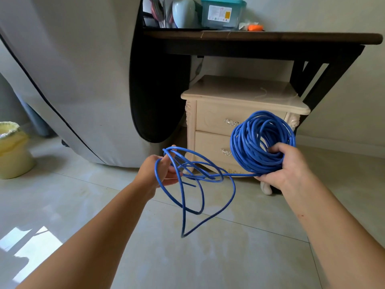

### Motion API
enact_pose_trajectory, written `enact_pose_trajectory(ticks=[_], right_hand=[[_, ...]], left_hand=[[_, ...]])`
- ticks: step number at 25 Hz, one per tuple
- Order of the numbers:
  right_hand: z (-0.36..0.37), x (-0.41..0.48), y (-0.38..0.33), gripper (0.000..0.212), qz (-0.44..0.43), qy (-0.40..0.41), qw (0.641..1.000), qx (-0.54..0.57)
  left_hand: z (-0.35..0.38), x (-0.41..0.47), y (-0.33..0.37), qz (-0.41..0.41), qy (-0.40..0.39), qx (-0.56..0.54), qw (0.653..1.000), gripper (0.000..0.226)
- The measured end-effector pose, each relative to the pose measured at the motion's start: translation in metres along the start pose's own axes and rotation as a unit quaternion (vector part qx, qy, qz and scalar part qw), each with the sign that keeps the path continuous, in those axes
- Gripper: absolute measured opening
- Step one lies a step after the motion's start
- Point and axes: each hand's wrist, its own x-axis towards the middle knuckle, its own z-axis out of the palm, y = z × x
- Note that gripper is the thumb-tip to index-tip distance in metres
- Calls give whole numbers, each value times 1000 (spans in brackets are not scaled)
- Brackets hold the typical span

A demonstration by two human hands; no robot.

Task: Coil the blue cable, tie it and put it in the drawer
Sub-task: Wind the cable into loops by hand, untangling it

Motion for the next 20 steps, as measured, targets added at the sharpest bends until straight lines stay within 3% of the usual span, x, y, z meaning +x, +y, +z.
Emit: enact_pose_trajectory(ticks=[4,8,15,20], right_hand=[[0,0,3,11,-20,19,999,-45],[8,-2,16,12,-44,29,993,-107],[24,-17,48,28,-177,-52,922,-340],[21,-22,54,32,-181,-102,907,-368]], left_hand=[[-3,-6,1,-5,-80,-68,994,52],[2,-9,2,29,-147,-28,988,68],[20,-14,-2,106,-259,48,959,55],[19,-16,6,122,-269,25,955,46]])
